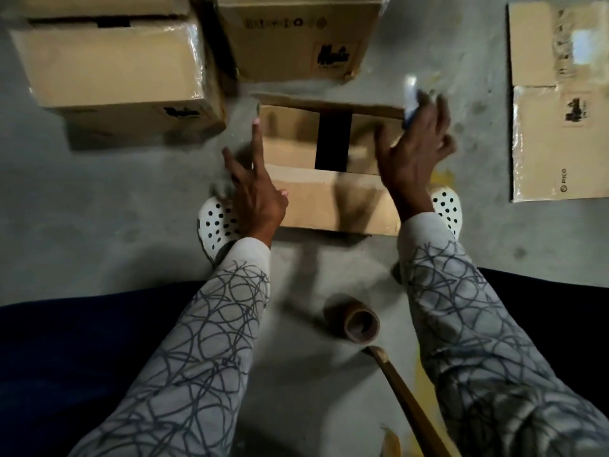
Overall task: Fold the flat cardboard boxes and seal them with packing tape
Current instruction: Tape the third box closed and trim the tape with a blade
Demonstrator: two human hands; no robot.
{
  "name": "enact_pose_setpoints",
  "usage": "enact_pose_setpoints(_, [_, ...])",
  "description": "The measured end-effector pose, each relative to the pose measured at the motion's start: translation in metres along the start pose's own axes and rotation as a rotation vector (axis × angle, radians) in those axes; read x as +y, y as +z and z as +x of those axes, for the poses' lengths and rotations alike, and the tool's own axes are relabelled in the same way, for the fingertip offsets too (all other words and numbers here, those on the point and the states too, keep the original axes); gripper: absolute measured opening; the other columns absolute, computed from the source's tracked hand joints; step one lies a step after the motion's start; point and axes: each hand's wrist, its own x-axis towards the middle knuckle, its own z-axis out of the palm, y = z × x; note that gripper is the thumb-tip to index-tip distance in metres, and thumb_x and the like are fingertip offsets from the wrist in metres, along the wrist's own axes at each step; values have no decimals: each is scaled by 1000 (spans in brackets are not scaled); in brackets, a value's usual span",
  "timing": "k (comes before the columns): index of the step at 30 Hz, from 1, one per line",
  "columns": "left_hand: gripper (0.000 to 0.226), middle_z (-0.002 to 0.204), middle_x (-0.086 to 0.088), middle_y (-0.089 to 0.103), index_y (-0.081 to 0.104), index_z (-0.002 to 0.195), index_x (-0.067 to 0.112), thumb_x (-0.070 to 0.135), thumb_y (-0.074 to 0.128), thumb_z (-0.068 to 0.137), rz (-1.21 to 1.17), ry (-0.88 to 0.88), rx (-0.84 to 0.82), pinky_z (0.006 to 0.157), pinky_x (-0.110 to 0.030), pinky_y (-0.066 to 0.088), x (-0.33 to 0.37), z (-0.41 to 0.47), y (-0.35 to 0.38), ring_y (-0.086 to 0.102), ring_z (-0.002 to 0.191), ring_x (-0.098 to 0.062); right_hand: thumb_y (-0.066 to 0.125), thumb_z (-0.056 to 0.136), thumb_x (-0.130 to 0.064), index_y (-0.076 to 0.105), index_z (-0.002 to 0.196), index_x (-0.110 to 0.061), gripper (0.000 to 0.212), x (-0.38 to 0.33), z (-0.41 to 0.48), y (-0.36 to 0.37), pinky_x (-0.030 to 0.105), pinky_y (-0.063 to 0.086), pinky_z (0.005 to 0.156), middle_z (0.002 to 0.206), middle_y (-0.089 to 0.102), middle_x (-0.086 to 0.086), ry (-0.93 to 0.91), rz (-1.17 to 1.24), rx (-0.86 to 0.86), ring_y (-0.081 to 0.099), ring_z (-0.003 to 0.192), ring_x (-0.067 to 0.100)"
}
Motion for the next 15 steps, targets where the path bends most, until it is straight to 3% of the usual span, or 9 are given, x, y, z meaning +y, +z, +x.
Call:
enact_pose_setpoints(2, [134, 163, -21, -8, -7, 150, 57, 2, 83, 69, 83, 122, 64, 99, -51, 47, 1, -4, 5, 47, 133, -37, 48, 83, -39, 47, 122, -17, 44, 11, -17, 7, 50, 29, 104, 122, 62, 9, -33, -68, -157, 49, 127, 28])
enact_pose_setpoints(4, [125, 164, -18, -11, 1, 152, 56, 5, 79, 69, 155, 173, 47, 101, -53, 45, -4, -2, 14, 35, 141, -38, 44, 85, -37, 51, 108, -15, 33, 21, -37, 7, 53, 29, 105, 102, 67, 8, -39, -93, -259, 59, 108, 30])
enact_pose_setpoints(7, [92, 166, -4, -11, 18, 150, 56, 21, 64, 78, 172, 99, -149, 113, -56, 30, -13, 0, 22, 13, 149, -36, 46, 89, -37, 50, 112, -10, 36, 28, -53, 7, 52, 24, 109, 116, 62, 12, 49, 6, -410, 53, 117, 30])
enact_pose_setpoints(9, [86, 166, 1, -9, 14, 147, 62, 24, 57, 84, 43, -11, -225, 116, -53, 29, -18, 0, 24, 18, 148, -38, 57, 91, -39, 44, 131, -10, 51, 32, -62, 10, 51, 24, 110, 136, 49, 12, 220, 130, -397, 39, 131, 28])
enact_pose_setpoints(11, [87, 166, 3, -1, 9, 148, 61, 25, 59, 87, -58, -62, -228, 117, -47, 33, -22, 4, 24, 25, 147, -33, 62, 90, -40, 32, 146, -9, 71, 28, -67, 10, 53, 26, 113, 149, 40, 13, 456, 260, -276, 34, 138, 32])
enact_pose_setpoints(13, [87, 166, 5, 6, 16, 151, 55, 21, 64, 89, -118, -55, -205, 117, -37, 33, -25, 12, 22, 26, 148, -23, 64, 90, -39, 30, 143, -9, 70, 20, -66, 13, 52, 29, 114, 144, 44, 14, 678, 428, -281, 40, 135, 35])
enact_pose_setpoints(15, [82, 165, 1, 12, 22, 152, 51, 18, 64, 89, -108, -36, -177, 119, -37, 30, -19, 20, 18, 24, 149, -22, 64, 85, -39, 34, 130, -14, 59, 10, -61, 20, 55, 34, 110, 127, 52, 9, 733, 448, -328, 49, 125, 36])
